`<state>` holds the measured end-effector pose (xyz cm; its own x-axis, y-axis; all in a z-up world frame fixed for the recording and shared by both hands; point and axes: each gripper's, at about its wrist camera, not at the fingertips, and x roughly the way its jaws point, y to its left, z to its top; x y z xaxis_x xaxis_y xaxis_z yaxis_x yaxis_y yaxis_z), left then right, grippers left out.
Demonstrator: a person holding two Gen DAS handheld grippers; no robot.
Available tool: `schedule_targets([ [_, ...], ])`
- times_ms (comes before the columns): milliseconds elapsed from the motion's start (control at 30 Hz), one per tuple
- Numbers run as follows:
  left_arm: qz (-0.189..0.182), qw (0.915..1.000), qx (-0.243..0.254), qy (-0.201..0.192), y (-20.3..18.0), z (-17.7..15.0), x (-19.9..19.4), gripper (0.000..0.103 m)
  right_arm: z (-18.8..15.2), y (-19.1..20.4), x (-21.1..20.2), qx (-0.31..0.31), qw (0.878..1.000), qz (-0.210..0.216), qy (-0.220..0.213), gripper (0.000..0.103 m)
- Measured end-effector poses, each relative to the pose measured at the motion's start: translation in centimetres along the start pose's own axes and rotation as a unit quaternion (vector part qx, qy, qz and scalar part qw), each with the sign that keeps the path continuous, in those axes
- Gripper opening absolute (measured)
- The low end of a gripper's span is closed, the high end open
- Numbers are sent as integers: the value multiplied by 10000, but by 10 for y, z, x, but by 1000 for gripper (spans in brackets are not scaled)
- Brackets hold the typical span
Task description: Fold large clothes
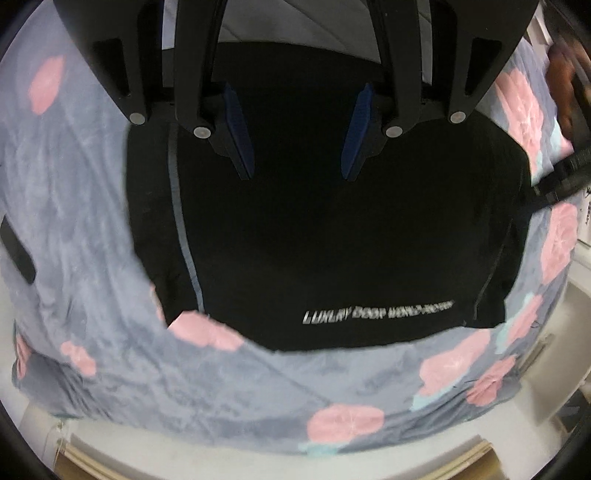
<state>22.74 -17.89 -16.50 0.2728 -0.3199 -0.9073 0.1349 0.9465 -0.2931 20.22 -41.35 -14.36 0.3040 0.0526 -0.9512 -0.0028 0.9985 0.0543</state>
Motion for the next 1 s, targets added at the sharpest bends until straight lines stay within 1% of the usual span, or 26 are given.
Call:
schedule_targets([
  [33,199,9996,-40,204,3,-4,20,62,-2,2,13,2,10000,-45,79,51],
  [67,257,9991,-71,335,6,-6,34,62,-5,2,33,16,9996,-116,274,51],
  [133,294,9985,-143,445,13,-4,54,63,-10,0,60,132,9985,-77,529,52],
  [167,337,9982,-153,466,13,-3,57,63,-12,-3,73,247,9979,-21,605,52],
  [233,516,9972,-123,521,6,2,58,64,-13,-2,81,243,9980,-61,573,52],
  [300,574,9969,-51,531,2,3,54,64,-12,-2,82,257,9978,-89,613,52],
  [400,326,9985,-90,437,1,8,32,63,-9,-5,70,320,9968,26,727,52],
  [433,263,9990,-70,351,0,11,23,63,-6,-6,60,338,9969,90,712,52],
  [500,182,9998,15,-4,-6,24,0,63,2,-5,37,260,9985,156,450,52],
  [567,137,9997,17,-214,-11,38,-12,63,14,-1,16,134,9998,65,100,52],
  [633,38,9994,-22,-358,-14,58,-13,63,33,2,7,128,9998,122,-115,53],
  [667,69,9993,-39,-363,-15,63,-11,63,41,2,8,142,9997,149,-149,53],
  [733,201,9993,-98,-296,-11,75,4,63,59,2,20,183,9997,72,-150,53],
  [800,476,9985,-260,99,-1,84,37,65,72,0,45,292,9996,13,18,54],
  [833,529,9971,-417,354,8,86,57,67,77,-3,64,384,9990,-67,236,62],
  [867,466,9968,-502,420,16,94,70,68,78,-7,83,499,9978,-110,430,70],
  [900,401,9968,-558,420,22,98,78,69,78,-10,95,571,9969,-123,519,75],
  [933,404,9969,-538,398,24,101,83,71,78,-13,106,624,9963,-144,573,82],
  [1000,447,9970,-508,382,19,103,85,72,74,-16,118,631,9962,-91,599,85],
])
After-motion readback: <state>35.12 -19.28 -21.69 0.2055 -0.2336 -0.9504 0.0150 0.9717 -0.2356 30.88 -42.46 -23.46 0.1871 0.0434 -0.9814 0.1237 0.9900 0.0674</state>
